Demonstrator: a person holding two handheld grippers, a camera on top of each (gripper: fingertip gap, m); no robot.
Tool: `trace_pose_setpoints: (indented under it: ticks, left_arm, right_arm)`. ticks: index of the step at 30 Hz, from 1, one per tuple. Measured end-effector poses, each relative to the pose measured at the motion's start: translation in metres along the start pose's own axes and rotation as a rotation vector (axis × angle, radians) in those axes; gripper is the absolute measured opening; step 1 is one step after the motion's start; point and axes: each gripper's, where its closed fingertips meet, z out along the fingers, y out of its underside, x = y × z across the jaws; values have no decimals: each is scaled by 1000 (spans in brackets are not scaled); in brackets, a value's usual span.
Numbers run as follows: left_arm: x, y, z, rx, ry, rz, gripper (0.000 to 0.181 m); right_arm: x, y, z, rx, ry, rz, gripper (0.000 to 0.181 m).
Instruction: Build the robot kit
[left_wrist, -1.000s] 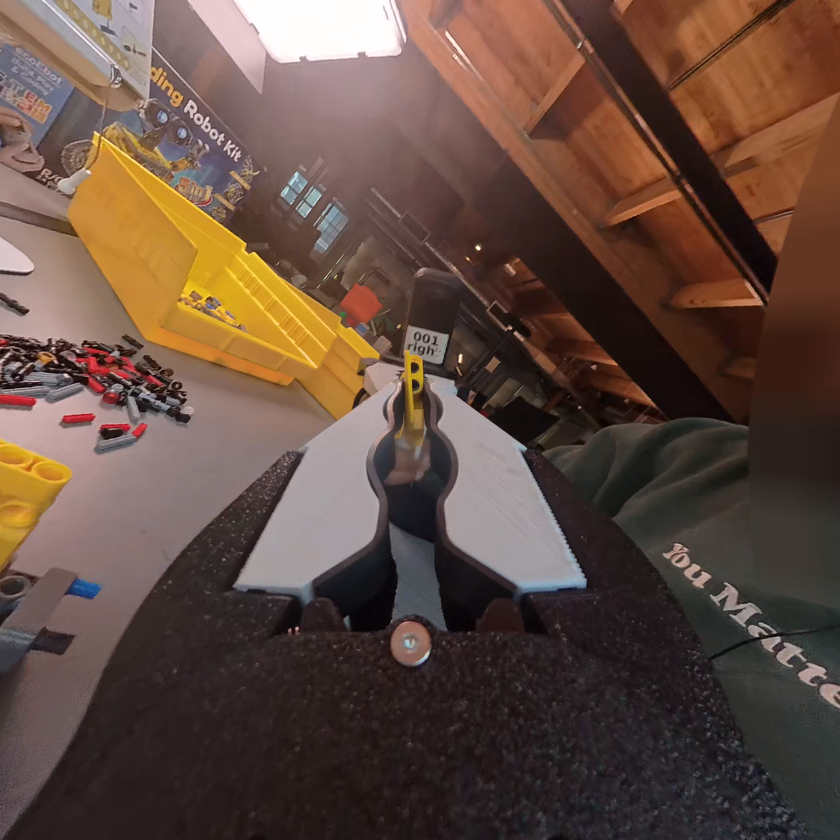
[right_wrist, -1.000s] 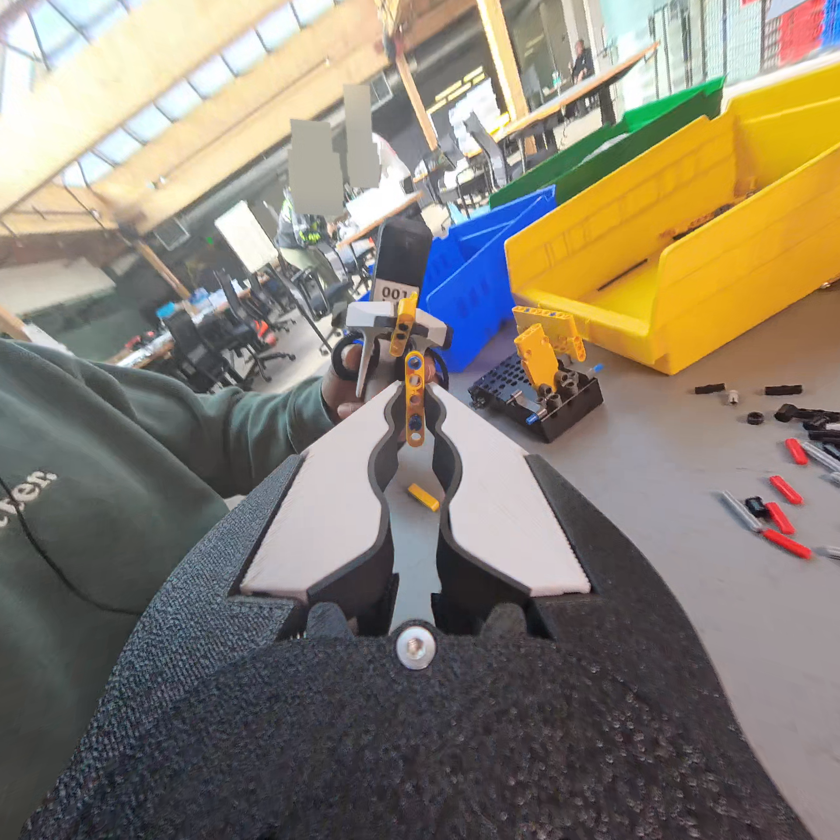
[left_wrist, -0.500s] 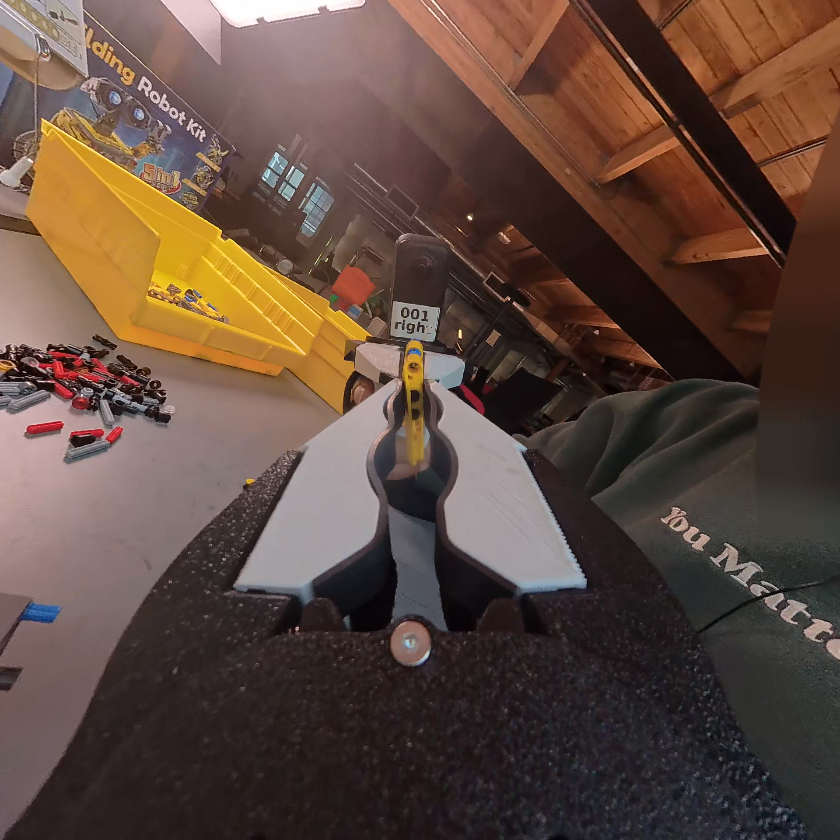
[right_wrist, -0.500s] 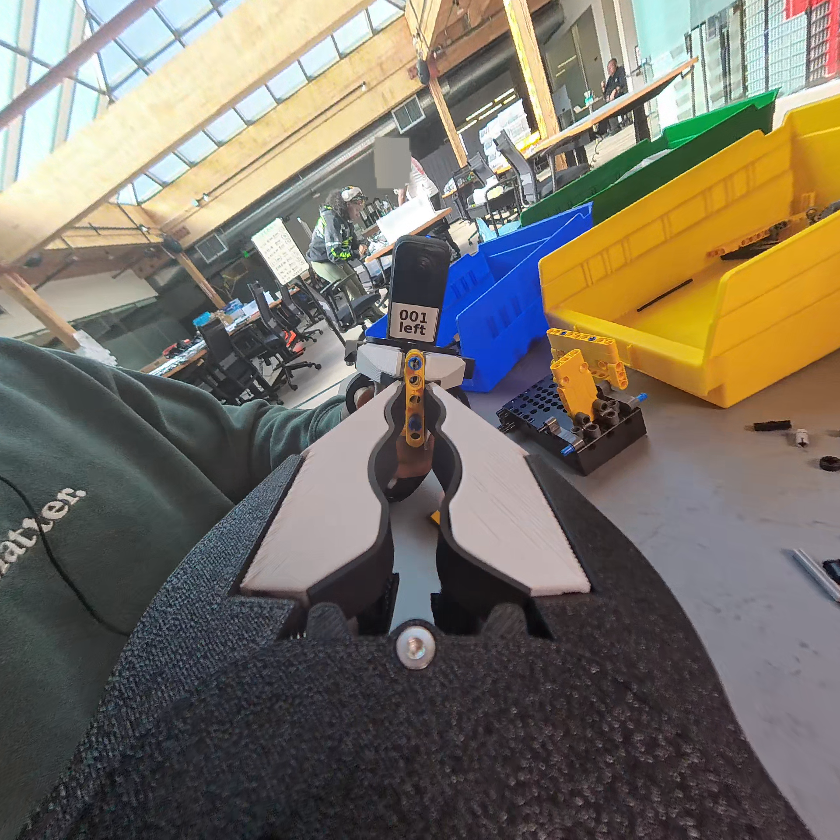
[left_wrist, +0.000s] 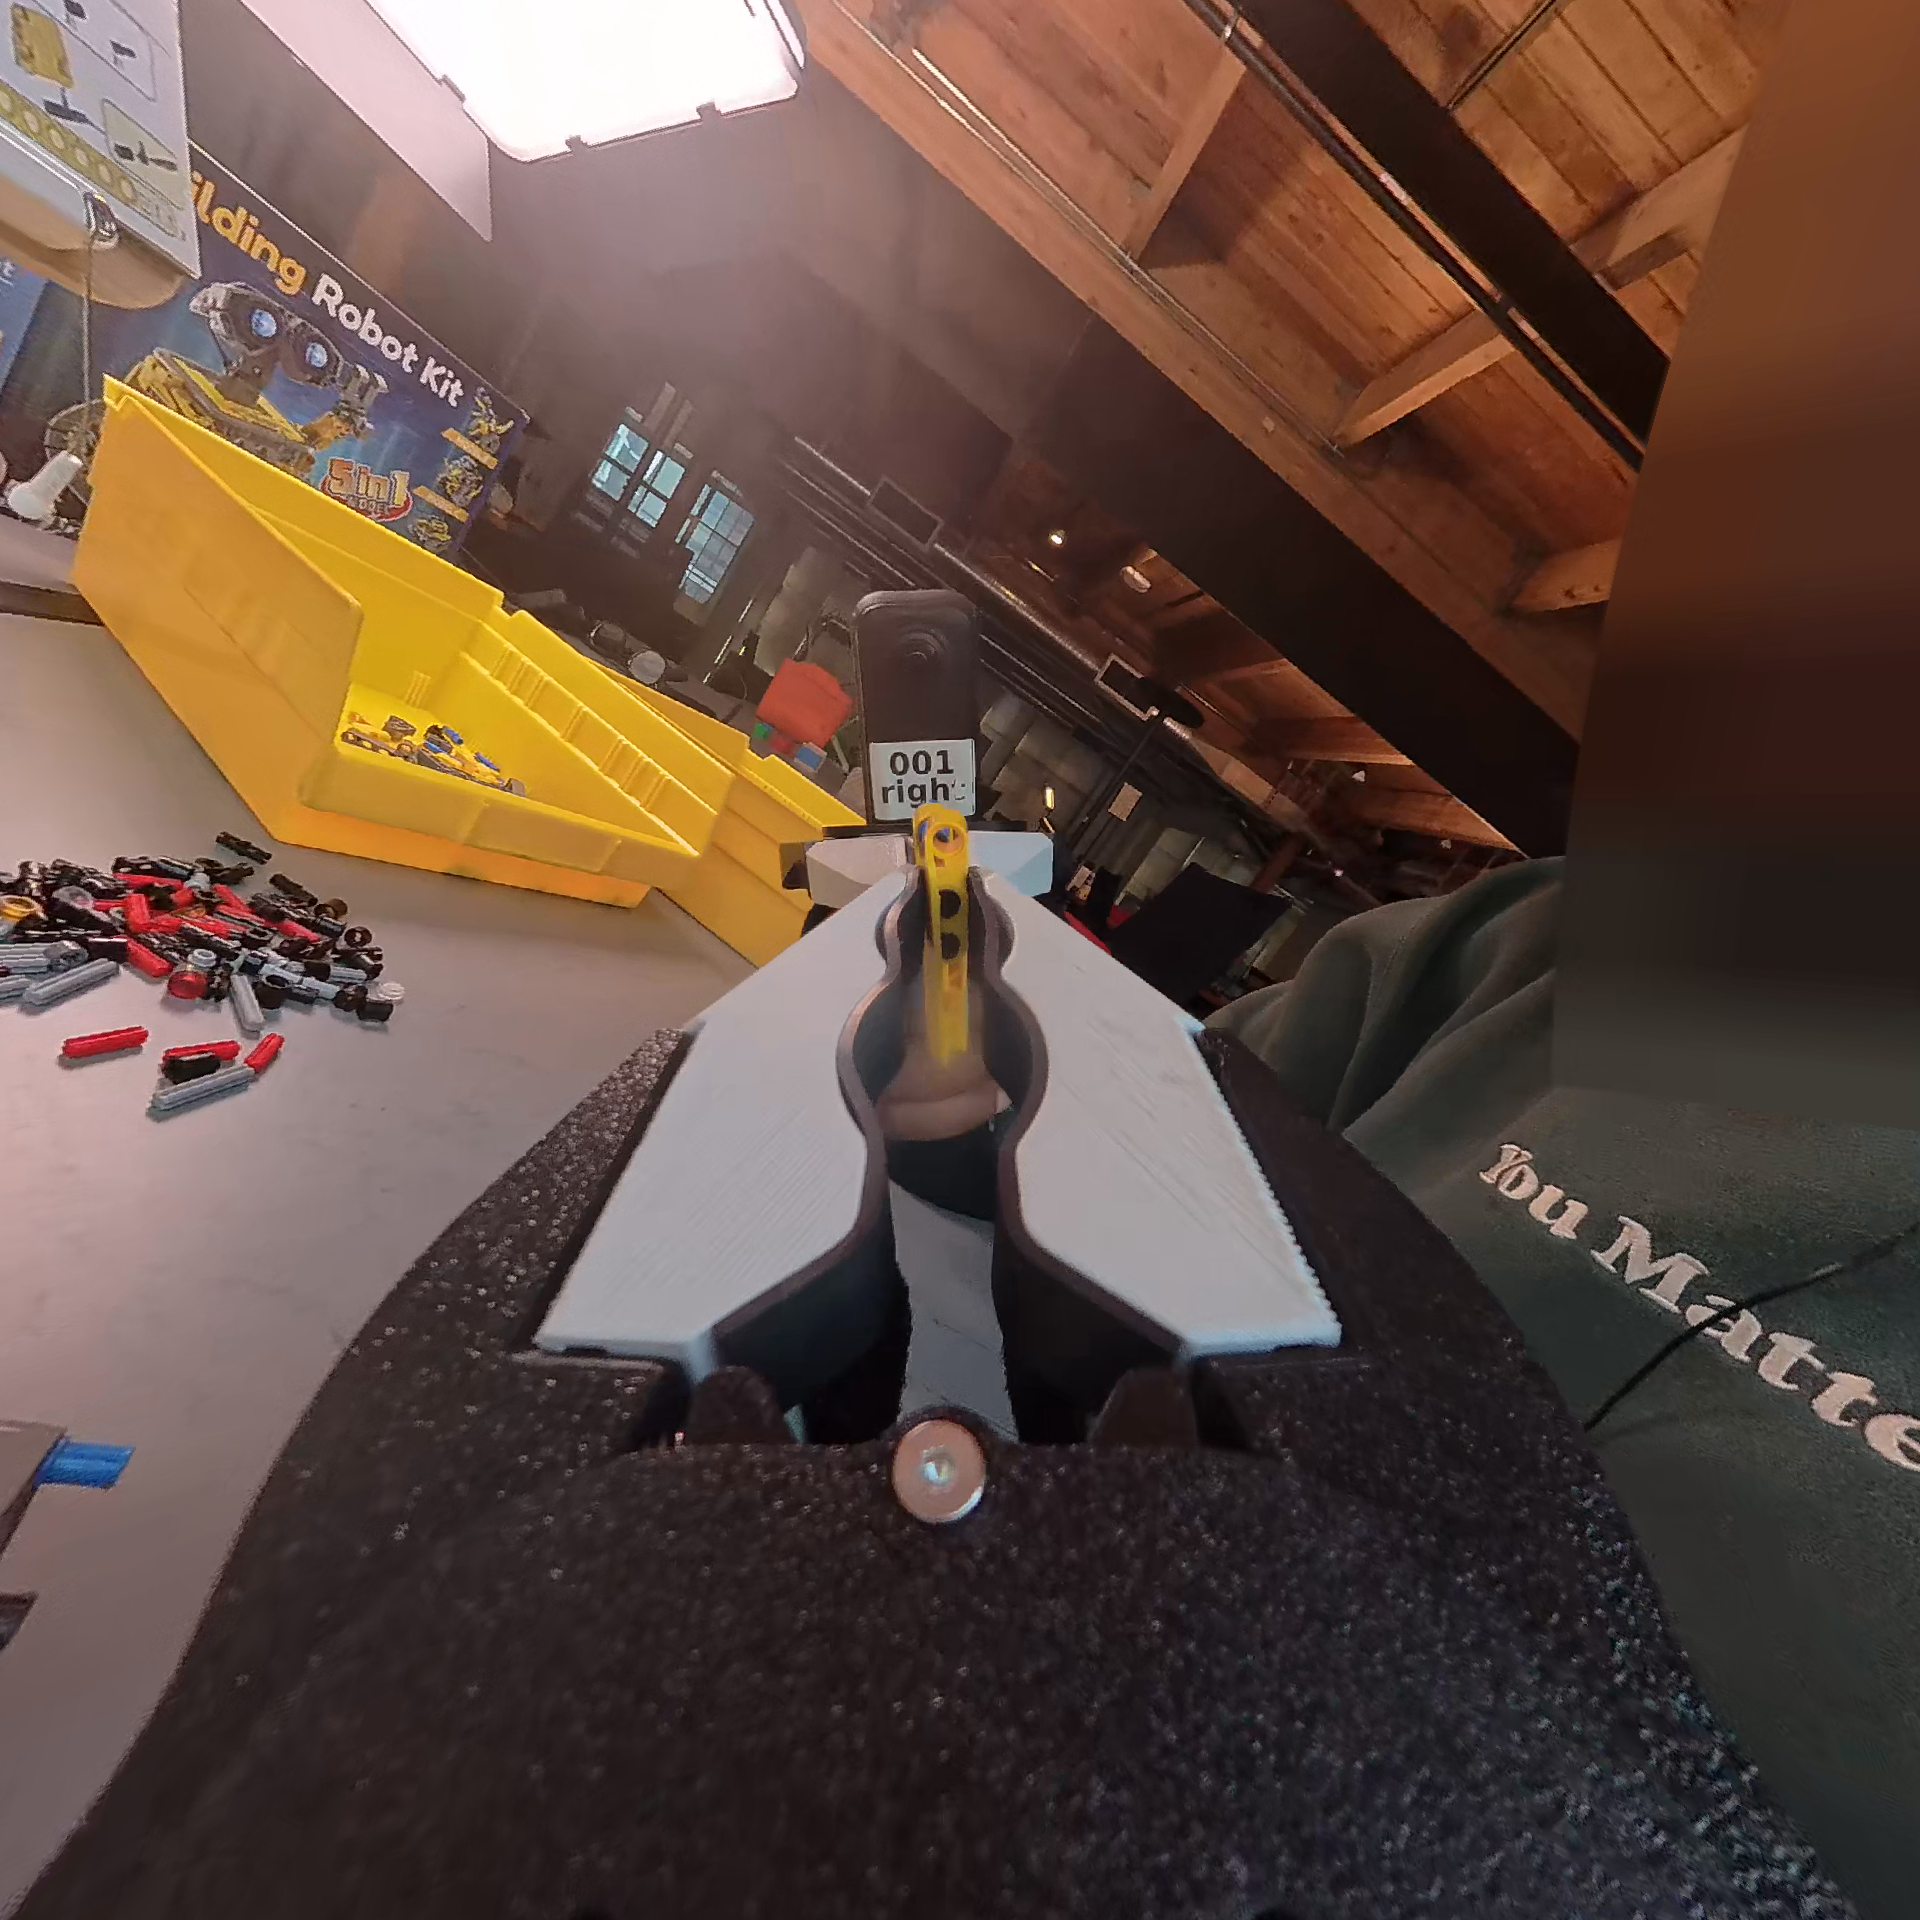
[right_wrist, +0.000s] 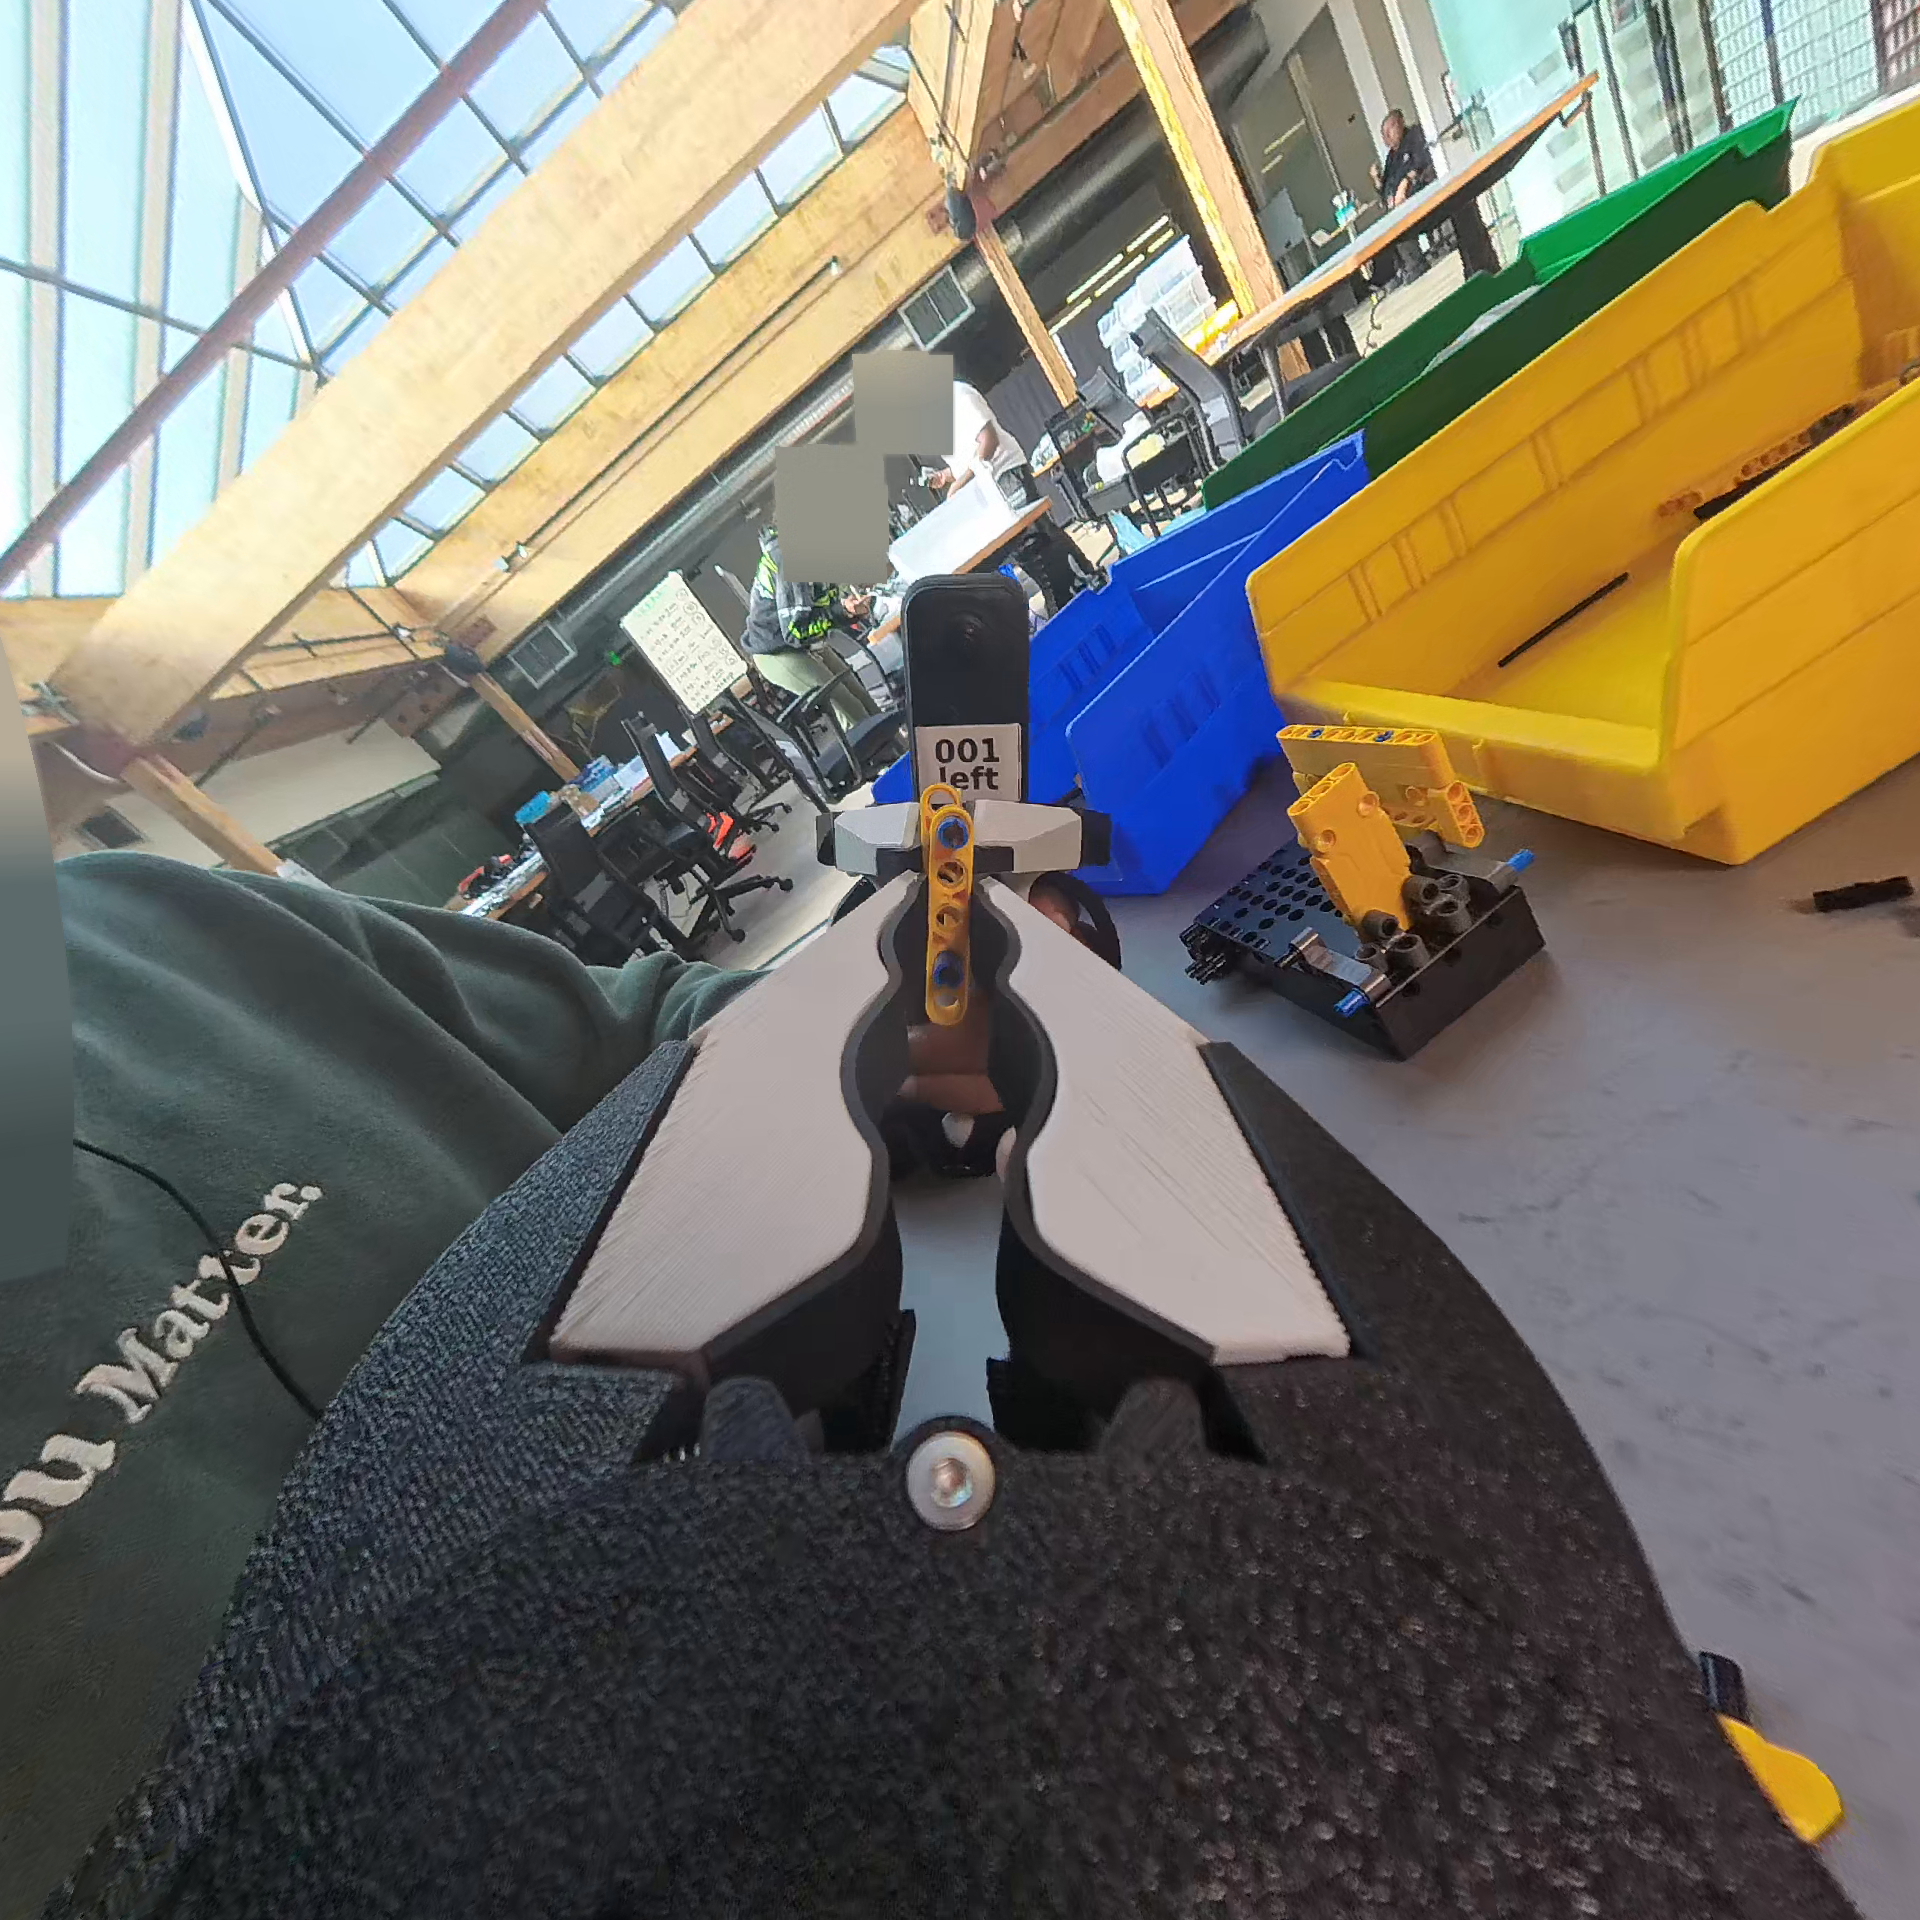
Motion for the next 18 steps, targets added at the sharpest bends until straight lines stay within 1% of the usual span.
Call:
trace_pose_setpoints:
  ticks: [4, 7, 14, 18]
  left_arm:
    - [5, -1, 0, 13, 50, -35, 6]
    - [5, -1, 1, 21, 64, -46, 6]
    - [3, -2, 2, 40, 53, -33, 6]
    - [3, -4, 2, 52, 47, -30, 5]
  right_arm:
    - [-6, -3, 2, -15, 5, -35, 6]
    - [-6, -4, 0, -17, 3, -25, 6]
    - [-5, -6, 0, 3, 12, 5, 6]
    - [-3, -7, 1, 18, 40, -18, 6]
